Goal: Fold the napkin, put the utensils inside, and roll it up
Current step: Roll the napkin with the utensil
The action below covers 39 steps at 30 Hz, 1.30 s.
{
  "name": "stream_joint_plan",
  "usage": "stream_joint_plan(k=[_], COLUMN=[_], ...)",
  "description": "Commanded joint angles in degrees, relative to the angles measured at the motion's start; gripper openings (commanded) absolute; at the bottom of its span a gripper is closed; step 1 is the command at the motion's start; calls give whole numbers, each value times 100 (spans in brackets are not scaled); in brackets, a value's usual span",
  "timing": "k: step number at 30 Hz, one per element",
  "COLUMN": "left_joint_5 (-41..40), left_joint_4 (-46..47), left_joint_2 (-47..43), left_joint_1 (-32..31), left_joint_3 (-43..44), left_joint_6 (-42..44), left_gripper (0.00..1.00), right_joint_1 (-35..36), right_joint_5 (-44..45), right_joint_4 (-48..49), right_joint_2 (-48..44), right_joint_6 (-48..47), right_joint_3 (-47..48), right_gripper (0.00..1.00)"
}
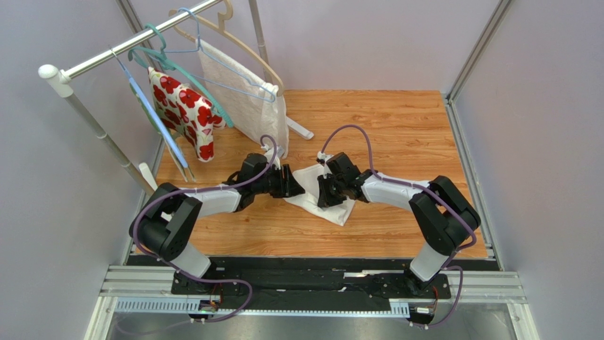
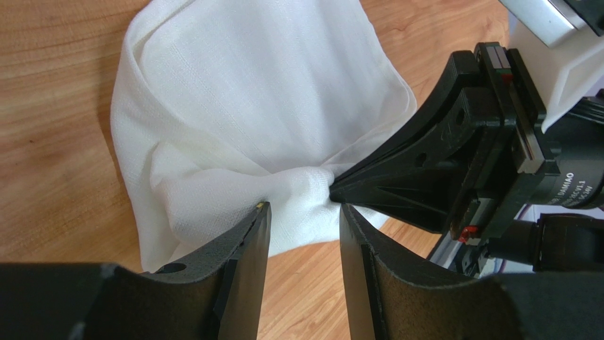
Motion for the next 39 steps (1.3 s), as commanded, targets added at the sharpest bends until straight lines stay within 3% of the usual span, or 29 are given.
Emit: stream_joint_plan(k=[1, 9, 12, 17, 24, 25, 33, 39], left_joint_5=[-193, -300, -308, -317, -229, -212, -89, -80], left_joint_4=[616, 467, 361, 55, -219, -237, -412, -500], left_joint_2=[166, 571, 650, 799, 879, 870, 923, 923], left_joint_1=[16, 16, 16, 16, 16, 16, 16, 16], left_joint_3=[155, 119, 154, 286, 488, 497, 602, 655], left_joint_6=[-4, 251, 330, 470, 532, 541, 629, 664], left_gripper=[49, 49, 49, 49, 49, 49, 49, 49], right_joint_1=[22, 22, 39, 188, 566, 715, 1111, 1156], right_joint_5=[311, 162, 65, 56, 530, 626, 1488, 1576], right_joint_4=[-474, -500, -597, -843, -641, -597, -132, 177], right_joint_2=[377, 44, -351, -940, -1293, -1249, -634, -213], right_joint_6=[-105, -219, -367, -684, -1334, -1405, -1739, -1722], right_joint_3=[-345, -354, -267, 23, 68, 68, -72, -55], right_gripper=[8, 11, 18, 46, 54, 85, 86, 77])
